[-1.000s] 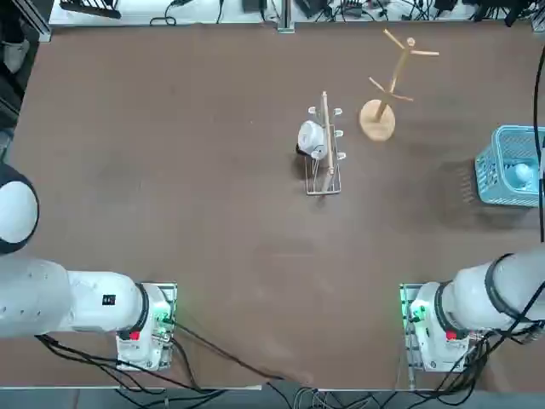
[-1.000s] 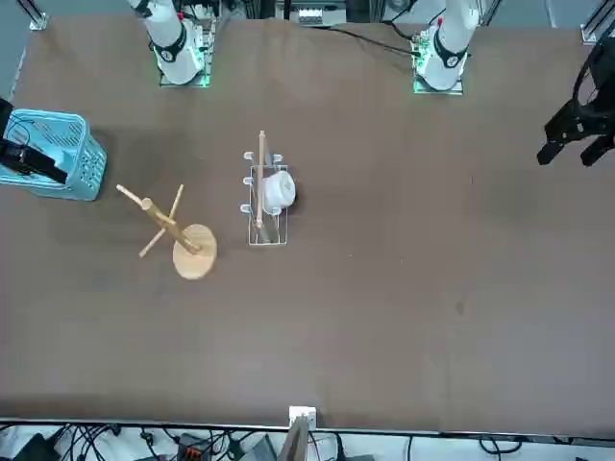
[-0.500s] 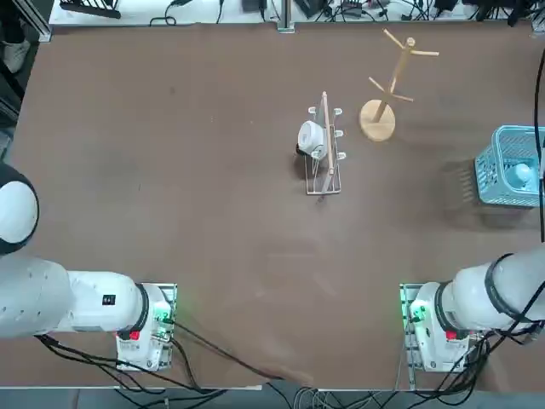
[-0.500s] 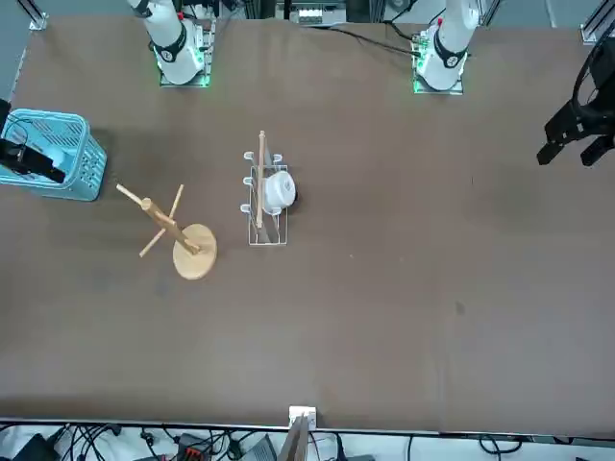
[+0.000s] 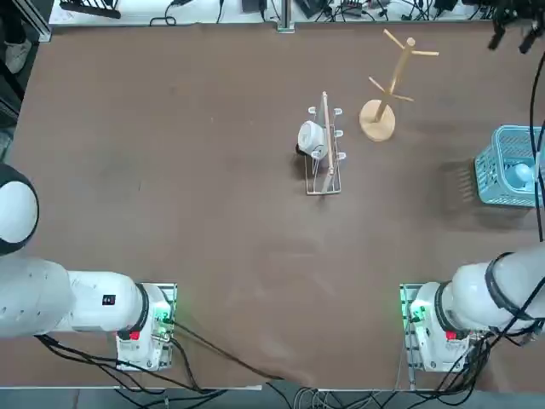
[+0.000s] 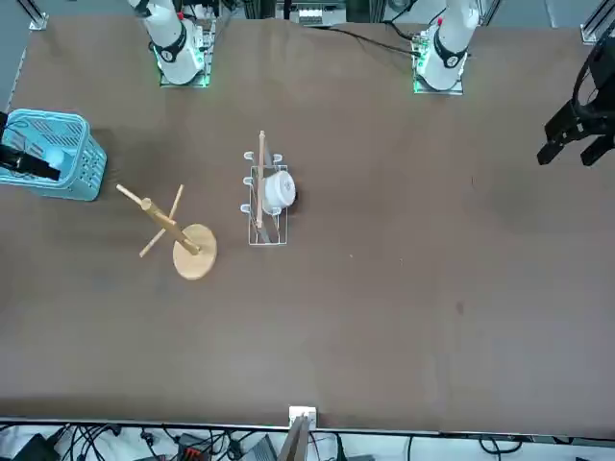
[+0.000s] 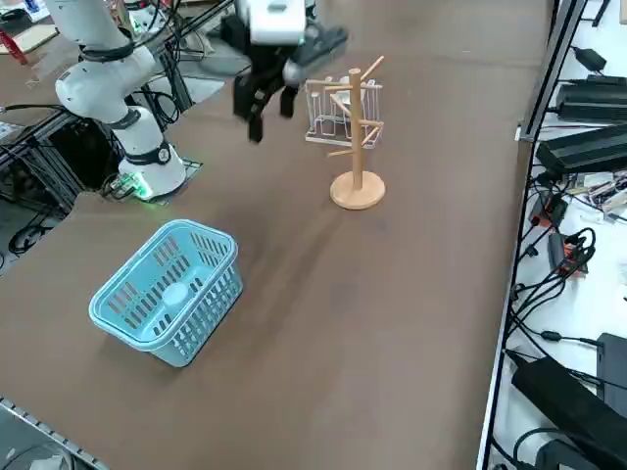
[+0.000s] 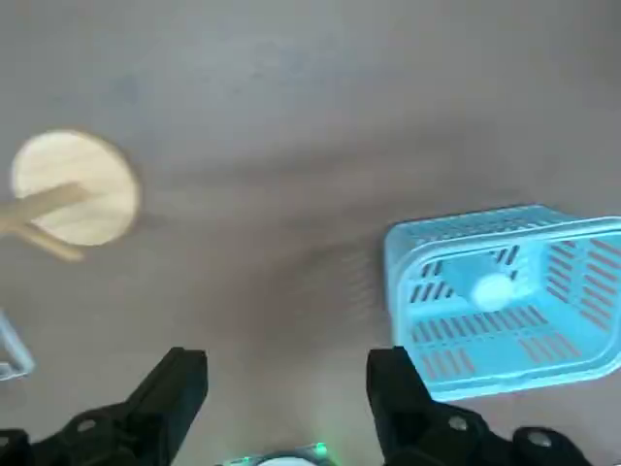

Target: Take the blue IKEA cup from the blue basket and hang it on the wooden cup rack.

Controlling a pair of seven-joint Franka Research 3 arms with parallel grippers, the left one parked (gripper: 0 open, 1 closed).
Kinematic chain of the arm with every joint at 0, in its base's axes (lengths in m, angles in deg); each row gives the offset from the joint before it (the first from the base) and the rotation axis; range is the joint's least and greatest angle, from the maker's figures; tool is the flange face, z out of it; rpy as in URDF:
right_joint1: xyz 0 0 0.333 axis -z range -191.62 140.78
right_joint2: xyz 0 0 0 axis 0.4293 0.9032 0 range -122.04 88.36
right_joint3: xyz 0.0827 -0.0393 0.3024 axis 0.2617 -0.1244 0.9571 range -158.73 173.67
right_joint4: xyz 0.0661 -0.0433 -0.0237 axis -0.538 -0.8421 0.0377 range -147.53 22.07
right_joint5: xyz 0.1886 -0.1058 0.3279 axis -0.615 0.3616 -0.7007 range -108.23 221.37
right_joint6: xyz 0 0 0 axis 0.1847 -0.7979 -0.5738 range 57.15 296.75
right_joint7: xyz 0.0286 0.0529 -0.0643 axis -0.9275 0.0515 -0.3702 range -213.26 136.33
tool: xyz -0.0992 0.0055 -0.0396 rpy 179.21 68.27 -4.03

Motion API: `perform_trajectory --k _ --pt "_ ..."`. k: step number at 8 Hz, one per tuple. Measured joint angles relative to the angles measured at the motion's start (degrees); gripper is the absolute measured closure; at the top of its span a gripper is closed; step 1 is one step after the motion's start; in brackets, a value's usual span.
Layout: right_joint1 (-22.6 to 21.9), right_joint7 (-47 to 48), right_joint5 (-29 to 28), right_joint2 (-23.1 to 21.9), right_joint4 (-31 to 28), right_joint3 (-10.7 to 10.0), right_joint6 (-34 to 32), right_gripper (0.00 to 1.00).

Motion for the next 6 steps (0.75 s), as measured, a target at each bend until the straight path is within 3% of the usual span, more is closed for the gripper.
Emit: perform_trajectory --k 2,4,6 --pt "5.6 -8.2 0.7 -4.1 -12.1 -0.5 12.3 0.00" --pt "11.1 -17.9 0.8 -10.8 -27.2 -0.7 25.7 0.00" --pt "16.2 -27.7 0.9 -13.6 -36.9 -0.8 36.2 0.00"
